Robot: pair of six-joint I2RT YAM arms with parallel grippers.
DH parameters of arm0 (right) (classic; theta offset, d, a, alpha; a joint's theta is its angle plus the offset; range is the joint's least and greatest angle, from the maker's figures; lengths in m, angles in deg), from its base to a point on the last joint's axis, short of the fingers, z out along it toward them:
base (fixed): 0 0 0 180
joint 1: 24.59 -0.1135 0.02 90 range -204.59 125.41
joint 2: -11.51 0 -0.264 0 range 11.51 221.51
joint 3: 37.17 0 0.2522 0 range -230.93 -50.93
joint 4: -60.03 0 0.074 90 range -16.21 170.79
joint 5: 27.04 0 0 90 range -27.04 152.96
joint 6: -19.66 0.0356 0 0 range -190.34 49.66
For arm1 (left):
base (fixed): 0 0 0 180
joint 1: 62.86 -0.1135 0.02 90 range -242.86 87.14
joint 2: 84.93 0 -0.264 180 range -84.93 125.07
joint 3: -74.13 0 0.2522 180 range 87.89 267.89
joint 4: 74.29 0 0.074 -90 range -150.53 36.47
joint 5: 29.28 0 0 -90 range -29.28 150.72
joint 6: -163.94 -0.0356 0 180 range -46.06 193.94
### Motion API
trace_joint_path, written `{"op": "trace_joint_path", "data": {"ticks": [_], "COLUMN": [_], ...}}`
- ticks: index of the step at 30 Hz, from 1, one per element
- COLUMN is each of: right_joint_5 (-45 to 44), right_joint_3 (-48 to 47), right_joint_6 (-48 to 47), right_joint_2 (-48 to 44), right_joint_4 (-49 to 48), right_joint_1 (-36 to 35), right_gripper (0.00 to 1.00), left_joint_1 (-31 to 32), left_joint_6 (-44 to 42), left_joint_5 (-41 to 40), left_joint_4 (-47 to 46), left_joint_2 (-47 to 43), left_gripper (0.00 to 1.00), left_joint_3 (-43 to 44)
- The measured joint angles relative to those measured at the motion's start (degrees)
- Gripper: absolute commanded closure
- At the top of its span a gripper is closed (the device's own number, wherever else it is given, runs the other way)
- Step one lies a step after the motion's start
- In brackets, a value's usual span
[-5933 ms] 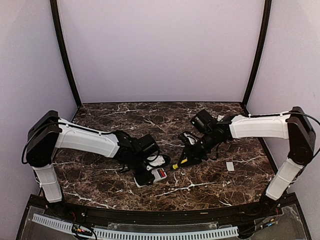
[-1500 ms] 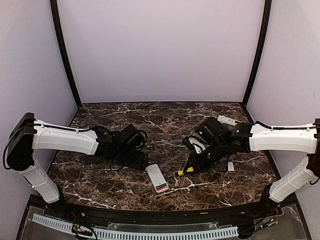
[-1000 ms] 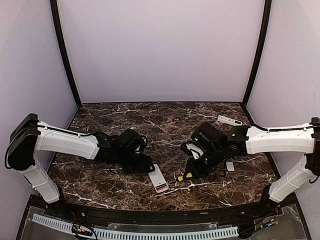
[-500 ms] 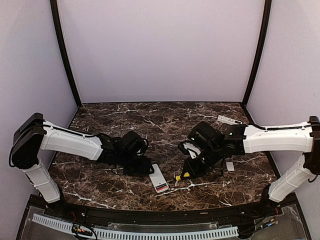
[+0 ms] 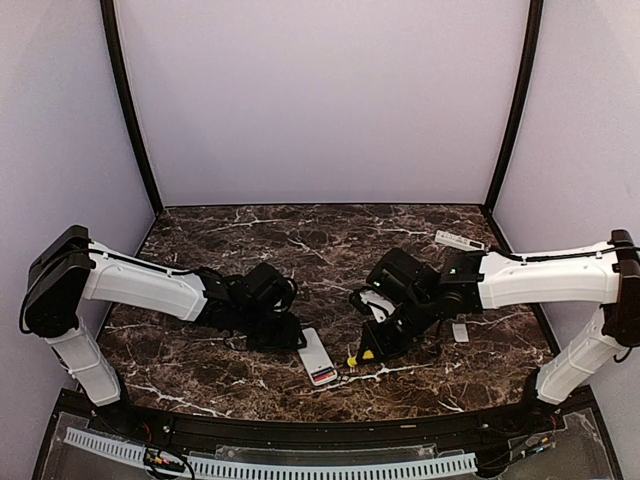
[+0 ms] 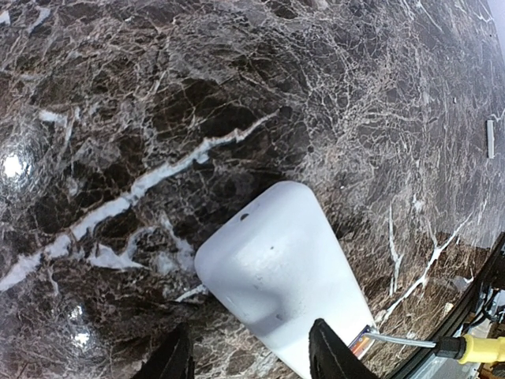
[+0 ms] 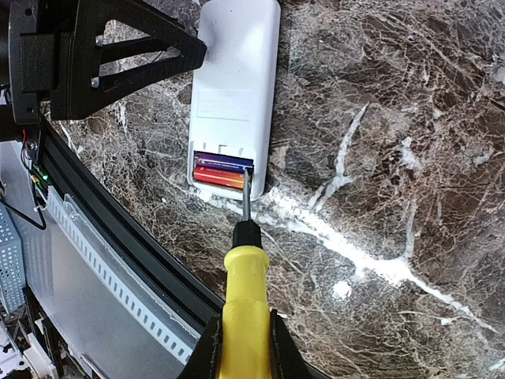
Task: Unload the batteries from the remote control
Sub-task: Hold the remote control without the battery cover at the center of the board.
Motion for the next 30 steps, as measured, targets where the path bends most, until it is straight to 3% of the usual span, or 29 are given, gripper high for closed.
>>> {"op": "trace_joint_path", "data": {"ticks": [30], "right_joint_5": [-2.0], "right_joint_3": [-2.3], "right_joint_6": [0.1], "right_joint_2": [1.2], "right_joint_4": [2.2], "right_joint_1": [-0.2], "right_gripper": [1.00], "left_joint_1": [0.0], "left_joint_6": [0.0], "left_joint_5": [0.0], "left_joint_4": [0.0], "left_joint_2": [0.4], "left_gripper": [0.58], "left_joint_3": [0.0]}}
